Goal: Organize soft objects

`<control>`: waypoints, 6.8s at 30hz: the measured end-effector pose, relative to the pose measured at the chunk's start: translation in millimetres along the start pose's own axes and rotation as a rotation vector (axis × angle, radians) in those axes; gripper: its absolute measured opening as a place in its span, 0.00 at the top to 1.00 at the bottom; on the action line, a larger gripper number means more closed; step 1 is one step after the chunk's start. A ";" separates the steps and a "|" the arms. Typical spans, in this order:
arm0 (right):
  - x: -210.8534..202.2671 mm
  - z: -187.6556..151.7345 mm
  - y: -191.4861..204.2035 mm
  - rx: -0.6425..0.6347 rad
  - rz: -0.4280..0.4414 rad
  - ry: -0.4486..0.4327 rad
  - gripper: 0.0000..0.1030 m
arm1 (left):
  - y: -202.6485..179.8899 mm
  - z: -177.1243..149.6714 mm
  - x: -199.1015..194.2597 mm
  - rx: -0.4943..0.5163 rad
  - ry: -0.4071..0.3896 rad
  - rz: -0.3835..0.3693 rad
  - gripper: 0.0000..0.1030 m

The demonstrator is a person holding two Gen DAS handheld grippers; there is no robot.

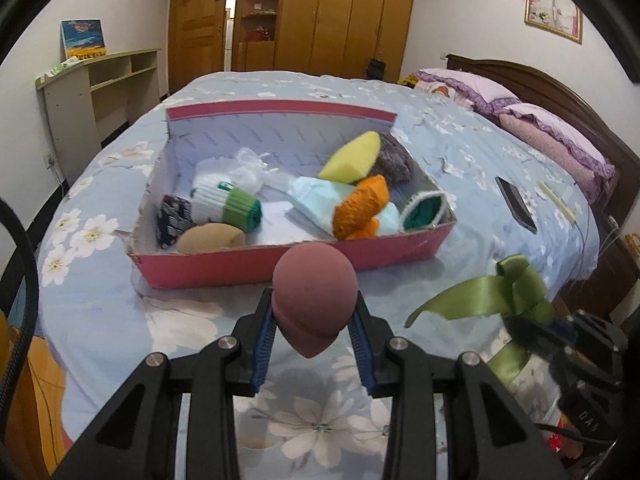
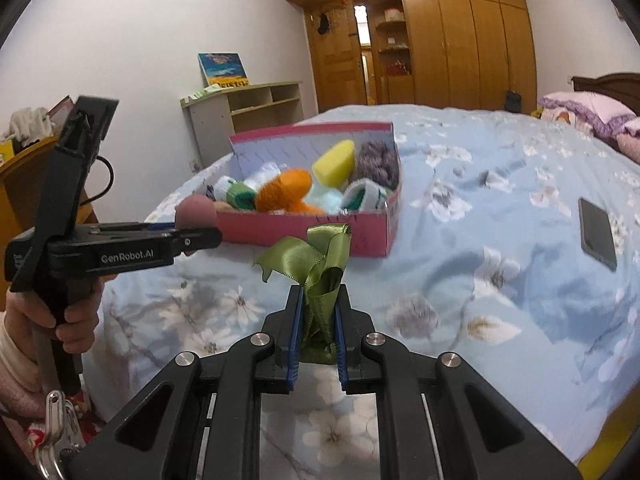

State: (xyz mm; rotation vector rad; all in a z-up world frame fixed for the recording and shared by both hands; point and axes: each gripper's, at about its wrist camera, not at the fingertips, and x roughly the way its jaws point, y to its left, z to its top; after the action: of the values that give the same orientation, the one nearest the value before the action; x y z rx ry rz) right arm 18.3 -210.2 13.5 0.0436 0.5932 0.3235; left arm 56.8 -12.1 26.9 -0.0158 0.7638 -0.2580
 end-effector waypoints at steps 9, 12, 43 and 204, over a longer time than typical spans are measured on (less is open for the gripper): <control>-1.0 27.4 6.9 -0.030 0.015 -0.047 0.86 | 17.7 4.1 -5.8 -0.050 -0.023 0.026 0.65; -0.1 37.7 10.0 -0.041 0.021 -0.061 0.86 | 21.1 3.9 -7.7 -0.067 -0.031 0.023 0.65; 45.4 126.3 22.4 -0.111 0.000 -0.101 0.86 | 37.2 66.2 0.3 -0.046 -0.055 0.004 0.65; 98.7 33.5 13.9 0.100 -0.068 0.133 0.60 | 28.1 11.6 45.5 -0.116 0.042 0.136 0.48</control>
State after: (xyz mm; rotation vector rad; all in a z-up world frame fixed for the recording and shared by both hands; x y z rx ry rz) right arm 109.9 -164.5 -10.4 0.0981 0.7413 0.2314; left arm 102.5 3.4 1.3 -0.0677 0.8169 -0.0848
